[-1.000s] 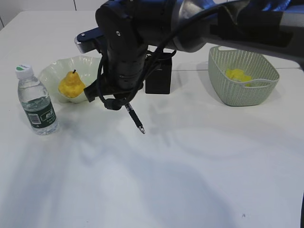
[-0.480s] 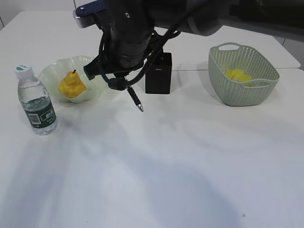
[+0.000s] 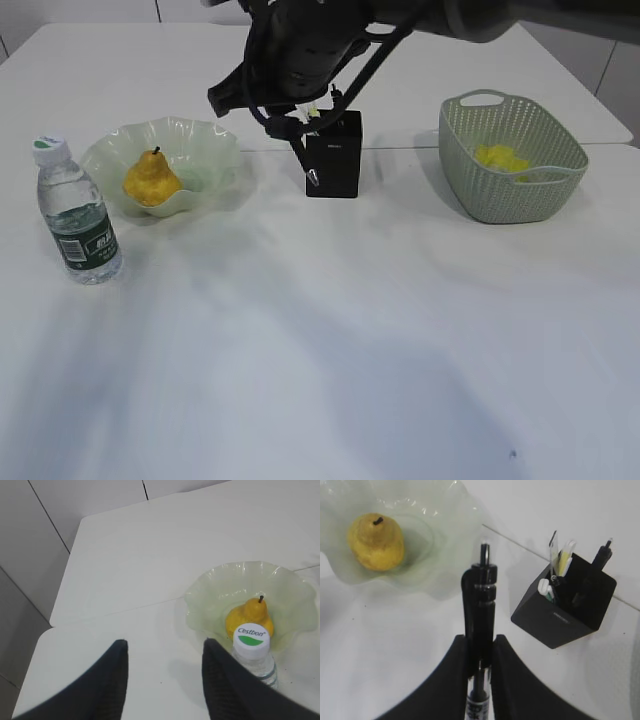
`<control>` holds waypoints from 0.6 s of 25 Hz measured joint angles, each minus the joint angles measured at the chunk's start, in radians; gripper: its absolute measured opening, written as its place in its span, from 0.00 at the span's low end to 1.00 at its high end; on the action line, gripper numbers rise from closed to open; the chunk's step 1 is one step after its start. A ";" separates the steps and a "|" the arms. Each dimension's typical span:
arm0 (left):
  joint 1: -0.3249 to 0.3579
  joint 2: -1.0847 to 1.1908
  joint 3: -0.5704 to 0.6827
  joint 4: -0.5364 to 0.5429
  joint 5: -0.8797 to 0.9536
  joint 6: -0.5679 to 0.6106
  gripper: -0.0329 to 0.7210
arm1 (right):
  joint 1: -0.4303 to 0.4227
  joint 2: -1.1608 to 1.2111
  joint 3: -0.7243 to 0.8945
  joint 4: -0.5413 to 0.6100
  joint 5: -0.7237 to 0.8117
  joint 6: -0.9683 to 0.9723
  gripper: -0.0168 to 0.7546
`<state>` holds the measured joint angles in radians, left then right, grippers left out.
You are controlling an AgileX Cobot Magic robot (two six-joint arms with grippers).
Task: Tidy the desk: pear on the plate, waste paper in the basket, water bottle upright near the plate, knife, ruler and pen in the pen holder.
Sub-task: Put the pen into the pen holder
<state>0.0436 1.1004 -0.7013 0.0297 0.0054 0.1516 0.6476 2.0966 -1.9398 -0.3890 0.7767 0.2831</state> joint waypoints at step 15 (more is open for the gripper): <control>0.000 0.000 0.000 0.041 -0.005 0.000 0.50 | -0.082 -0.022 0.000 -0.027 -0.197 -0.012 0.13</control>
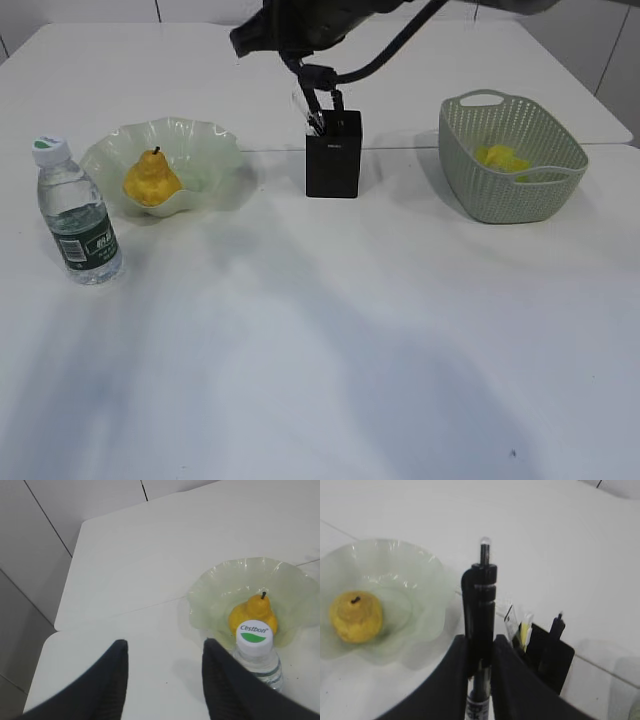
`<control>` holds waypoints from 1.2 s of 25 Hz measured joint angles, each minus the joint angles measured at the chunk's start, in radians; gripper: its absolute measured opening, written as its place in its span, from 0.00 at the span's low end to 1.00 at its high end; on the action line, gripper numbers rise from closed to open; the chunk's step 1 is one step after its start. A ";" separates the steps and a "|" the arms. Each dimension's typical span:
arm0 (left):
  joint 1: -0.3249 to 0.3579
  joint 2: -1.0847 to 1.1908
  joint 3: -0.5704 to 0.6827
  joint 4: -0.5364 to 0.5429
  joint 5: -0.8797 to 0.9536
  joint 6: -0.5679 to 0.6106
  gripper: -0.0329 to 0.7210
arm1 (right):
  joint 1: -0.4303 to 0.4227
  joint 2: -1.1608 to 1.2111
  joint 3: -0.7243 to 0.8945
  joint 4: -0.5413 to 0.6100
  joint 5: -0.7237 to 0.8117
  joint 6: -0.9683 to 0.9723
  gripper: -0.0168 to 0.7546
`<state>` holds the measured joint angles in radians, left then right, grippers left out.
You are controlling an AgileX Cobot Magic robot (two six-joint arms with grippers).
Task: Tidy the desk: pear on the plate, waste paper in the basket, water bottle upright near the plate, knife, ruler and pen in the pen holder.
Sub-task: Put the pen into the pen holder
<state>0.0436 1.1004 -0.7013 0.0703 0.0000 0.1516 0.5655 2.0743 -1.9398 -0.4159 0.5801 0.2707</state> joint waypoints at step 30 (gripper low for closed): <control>0.000 0.000 0.000 0.073 0.000 0.000 0.50 | -0.187 0.049 0.116 -0.059 -0.588 -0.002 0.13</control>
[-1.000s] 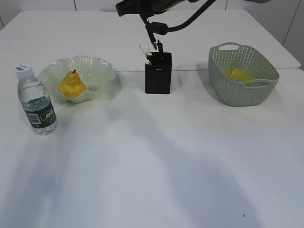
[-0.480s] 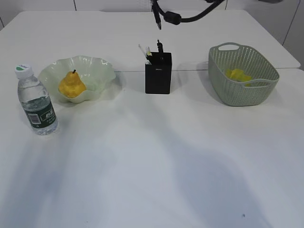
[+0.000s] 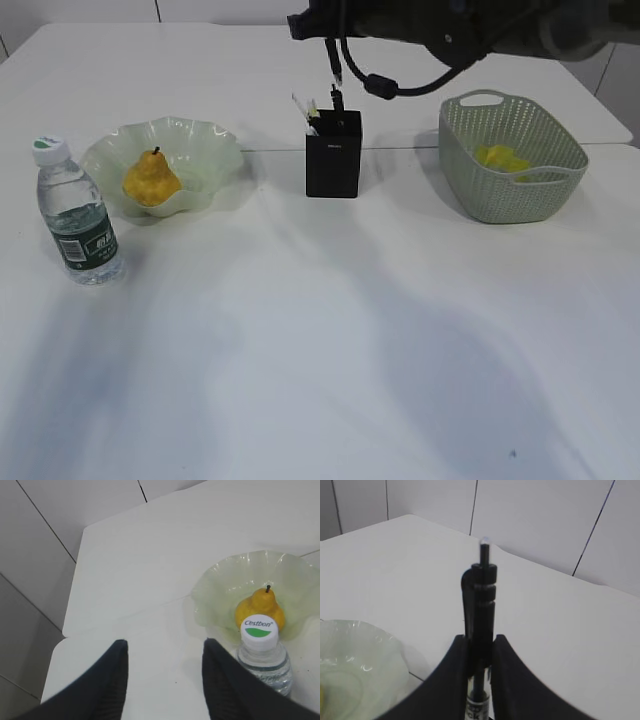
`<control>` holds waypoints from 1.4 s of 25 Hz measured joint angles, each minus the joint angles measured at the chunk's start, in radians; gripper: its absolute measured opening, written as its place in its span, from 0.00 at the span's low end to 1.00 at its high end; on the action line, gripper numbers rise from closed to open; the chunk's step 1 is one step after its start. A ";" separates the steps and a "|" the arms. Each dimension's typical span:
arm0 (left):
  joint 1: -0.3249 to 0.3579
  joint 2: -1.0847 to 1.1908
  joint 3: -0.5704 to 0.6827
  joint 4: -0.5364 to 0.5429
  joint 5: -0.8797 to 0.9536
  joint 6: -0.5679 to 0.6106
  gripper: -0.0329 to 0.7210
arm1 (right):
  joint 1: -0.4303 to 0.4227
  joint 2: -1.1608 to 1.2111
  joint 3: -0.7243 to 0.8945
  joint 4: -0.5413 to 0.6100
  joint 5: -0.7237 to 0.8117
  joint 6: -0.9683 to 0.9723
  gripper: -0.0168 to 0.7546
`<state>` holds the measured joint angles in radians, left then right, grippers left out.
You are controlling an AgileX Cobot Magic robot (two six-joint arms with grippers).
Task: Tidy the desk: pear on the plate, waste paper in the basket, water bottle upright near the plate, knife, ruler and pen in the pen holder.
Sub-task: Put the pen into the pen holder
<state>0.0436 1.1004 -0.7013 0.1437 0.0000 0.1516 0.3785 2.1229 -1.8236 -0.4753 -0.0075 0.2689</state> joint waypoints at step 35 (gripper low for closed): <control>0.000 0.000 0.000 0.007 0.000 0.000 0.50 | -0.103 0.157 0.074 -0.001 -0.466 0.000 0.13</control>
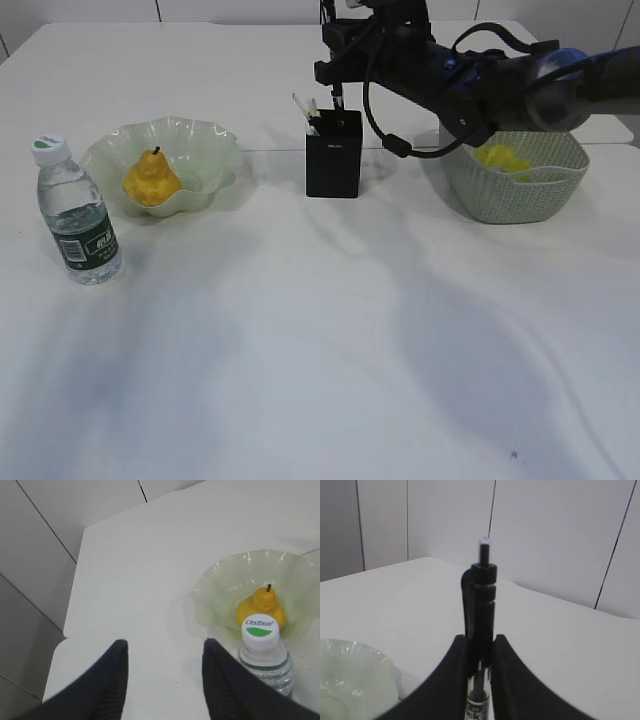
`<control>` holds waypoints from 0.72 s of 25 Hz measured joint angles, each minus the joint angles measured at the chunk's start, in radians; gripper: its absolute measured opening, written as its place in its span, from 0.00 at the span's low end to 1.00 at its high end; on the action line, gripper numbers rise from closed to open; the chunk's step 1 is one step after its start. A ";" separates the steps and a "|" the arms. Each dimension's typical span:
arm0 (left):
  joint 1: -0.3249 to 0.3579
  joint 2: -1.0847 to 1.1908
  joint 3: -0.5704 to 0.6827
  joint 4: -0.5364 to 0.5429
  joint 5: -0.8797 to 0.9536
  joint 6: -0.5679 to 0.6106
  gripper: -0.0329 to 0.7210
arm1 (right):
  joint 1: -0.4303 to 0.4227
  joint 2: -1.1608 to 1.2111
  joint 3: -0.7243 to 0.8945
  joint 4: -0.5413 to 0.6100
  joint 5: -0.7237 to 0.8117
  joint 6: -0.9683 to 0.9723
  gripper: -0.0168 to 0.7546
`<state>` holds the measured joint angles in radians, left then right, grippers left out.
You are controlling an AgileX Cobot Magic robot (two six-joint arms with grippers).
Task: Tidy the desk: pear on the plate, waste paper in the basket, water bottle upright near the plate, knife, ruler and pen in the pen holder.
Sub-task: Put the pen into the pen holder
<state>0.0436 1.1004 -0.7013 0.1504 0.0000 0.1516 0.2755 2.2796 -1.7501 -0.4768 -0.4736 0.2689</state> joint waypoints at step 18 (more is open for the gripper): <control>0.000 0.000 0.000 0.000 0.000 0.000 0.50 | -0.020 0.079 -0.030 0.013 -0.037 -0.073 0.13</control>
<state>0.0436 1.1004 -0.7013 0.1504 0.0000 0.1516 0.2551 2.3590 -1.7797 -0.4640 -0.5108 0.1955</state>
